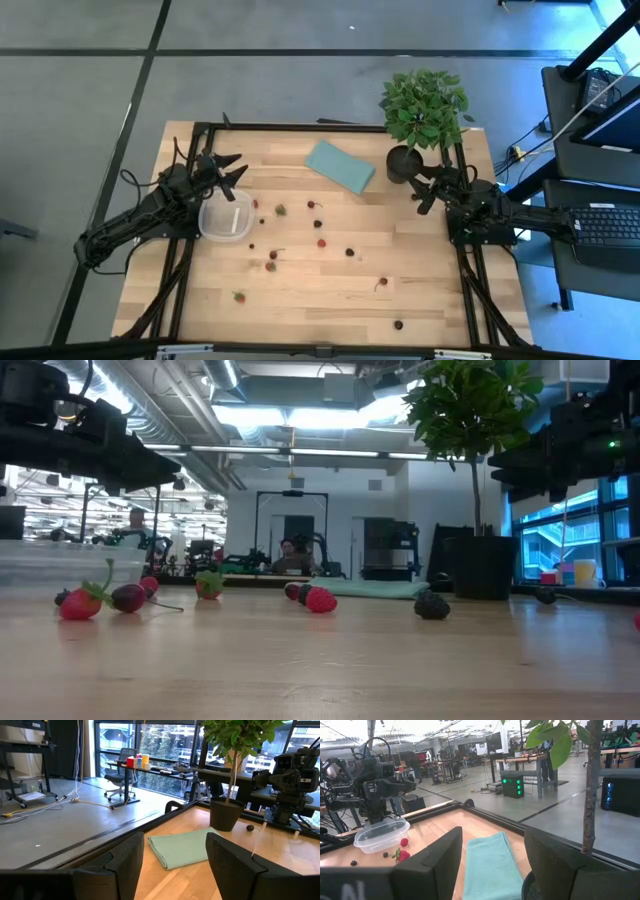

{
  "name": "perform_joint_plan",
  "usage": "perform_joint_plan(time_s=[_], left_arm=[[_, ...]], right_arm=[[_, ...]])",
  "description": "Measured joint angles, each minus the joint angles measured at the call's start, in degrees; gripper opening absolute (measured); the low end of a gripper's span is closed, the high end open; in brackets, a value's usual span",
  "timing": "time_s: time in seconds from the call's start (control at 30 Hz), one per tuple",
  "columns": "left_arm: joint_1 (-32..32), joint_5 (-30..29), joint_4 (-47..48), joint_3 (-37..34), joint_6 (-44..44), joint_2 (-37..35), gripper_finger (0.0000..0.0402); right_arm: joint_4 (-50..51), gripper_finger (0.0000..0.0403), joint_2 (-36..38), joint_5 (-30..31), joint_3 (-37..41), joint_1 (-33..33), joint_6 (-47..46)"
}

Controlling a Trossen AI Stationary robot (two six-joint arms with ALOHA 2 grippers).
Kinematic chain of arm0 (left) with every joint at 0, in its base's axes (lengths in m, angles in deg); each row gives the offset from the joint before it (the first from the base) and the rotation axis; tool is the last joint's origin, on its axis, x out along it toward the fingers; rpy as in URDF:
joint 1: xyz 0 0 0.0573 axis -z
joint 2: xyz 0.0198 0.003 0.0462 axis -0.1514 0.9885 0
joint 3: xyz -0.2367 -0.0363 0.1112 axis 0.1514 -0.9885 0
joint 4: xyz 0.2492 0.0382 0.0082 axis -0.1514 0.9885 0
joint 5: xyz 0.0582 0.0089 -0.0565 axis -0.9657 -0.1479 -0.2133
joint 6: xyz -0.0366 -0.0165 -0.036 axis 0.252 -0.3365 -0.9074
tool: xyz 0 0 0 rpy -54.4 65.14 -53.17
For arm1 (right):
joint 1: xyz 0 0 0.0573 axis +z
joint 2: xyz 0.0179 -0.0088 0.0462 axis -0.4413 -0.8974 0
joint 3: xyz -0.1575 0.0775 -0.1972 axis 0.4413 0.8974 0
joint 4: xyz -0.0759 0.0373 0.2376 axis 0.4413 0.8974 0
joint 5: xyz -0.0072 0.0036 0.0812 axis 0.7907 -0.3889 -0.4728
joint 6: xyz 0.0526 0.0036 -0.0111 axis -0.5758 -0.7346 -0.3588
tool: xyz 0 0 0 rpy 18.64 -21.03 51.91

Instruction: Pick and placing Produce into tupperware

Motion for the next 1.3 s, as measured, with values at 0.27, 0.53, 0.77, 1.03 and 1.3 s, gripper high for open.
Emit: perform_joint_plan(time_s=[0.27,0.53,0.77,1.03,1.3], left_arm=[[0.0,0.0,0.0,0.0,0.0,0.0,0.0208],[0.0,-0.4,-0.1,0.0,0.0,0.0,0.0208],[0.0,-1.8,-0.2,0.0,-0.4,0.0,0.0208],[0.0,10.0,1.0,2.5,3.0,1.6,0.0208],[0.6,10.8,7.7,11.5,3.3,15.8,0.0208]], right_arm=[[0.0,0.0217,0.0,0.0,0.0,0.0,10.4],[0.0,0.0217,0.0,0.0,0.0,0.0,9.7],[0.0,0.0217,0.0,0.0,0.0,0.0,1.9],[-0.2,0.0217,0.0,0.1,0.0,0.0,1.0],[-3.0,0.0217,0.0,0.3,0.0,0.0,1.3]])
